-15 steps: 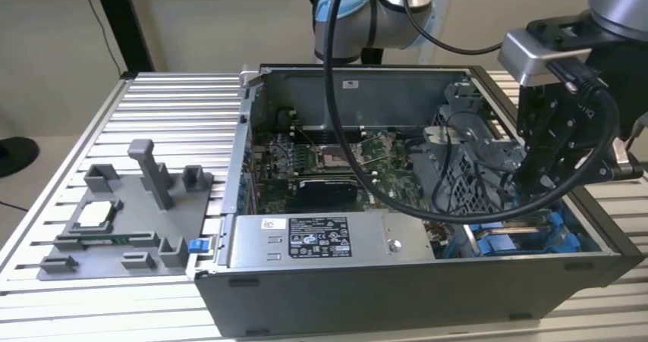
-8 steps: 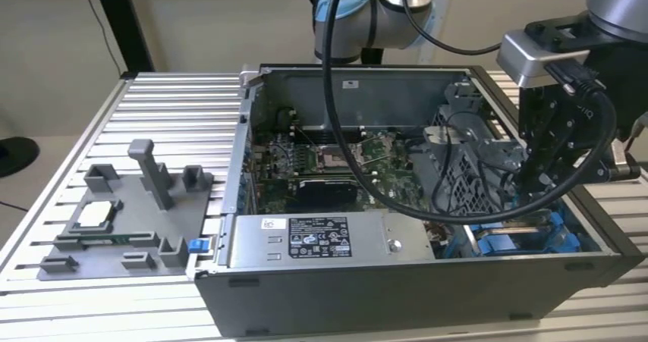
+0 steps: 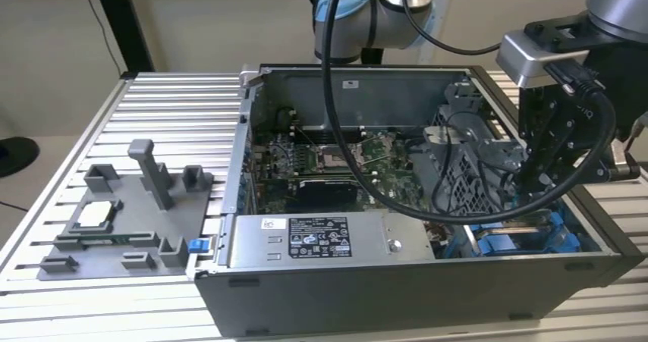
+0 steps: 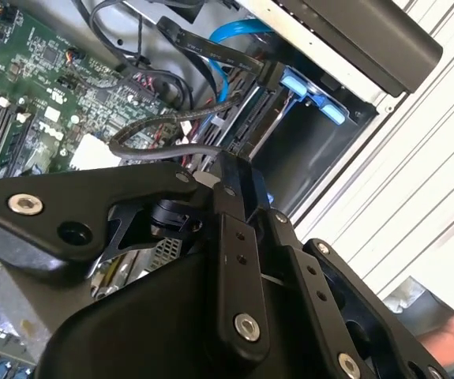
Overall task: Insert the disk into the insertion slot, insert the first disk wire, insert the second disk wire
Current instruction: 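Insert the first disk wire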
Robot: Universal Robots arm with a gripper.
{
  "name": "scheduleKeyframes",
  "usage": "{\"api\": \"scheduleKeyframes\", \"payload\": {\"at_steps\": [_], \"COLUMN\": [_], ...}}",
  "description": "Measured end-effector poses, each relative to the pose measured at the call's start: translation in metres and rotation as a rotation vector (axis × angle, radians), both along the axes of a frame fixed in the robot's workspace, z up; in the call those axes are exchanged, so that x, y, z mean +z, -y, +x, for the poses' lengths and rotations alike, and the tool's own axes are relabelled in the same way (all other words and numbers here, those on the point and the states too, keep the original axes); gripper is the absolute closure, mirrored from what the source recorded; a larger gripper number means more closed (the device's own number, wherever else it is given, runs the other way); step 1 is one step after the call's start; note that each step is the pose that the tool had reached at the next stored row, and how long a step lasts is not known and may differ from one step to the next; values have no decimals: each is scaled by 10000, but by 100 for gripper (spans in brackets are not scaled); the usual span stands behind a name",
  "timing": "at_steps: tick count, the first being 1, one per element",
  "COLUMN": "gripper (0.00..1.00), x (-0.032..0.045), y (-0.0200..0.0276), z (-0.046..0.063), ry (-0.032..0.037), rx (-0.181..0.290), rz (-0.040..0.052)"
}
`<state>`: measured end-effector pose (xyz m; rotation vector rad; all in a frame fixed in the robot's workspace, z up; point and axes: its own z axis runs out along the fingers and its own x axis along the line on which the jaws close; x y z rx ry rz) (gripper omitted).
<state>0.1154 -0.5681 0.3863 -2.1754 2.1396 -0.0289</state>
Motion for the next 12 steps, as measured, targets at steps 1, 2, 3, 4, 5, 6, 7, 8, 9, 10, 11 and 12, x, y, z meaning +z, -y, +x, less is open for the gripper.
{"api": "scheduleKeyframes", "payload": {"at_steps": [1,2,3,4,5,6,7,8,9,10,11,12], "gripper": [100,100,100,100,100,100,100,100,100,100,100,100], "x": [0,0,0,0,-3,-7,-15,-28,-44,-61,-79,-98], "y": [0,0,0,0,-1,-1,-1,0,0,0,0,0], "z": [0,0,0,0,0,0,0,0,0,0,0,0], "ry": [0,0,0,0,0,0,0,0,0,0,0,0], "rx": [0,0,0,0,0,0,0,0,1,0,0,0], "rz": [0,0,0,1,2,1,-5,-6,-7,-11,-13,-14]}}
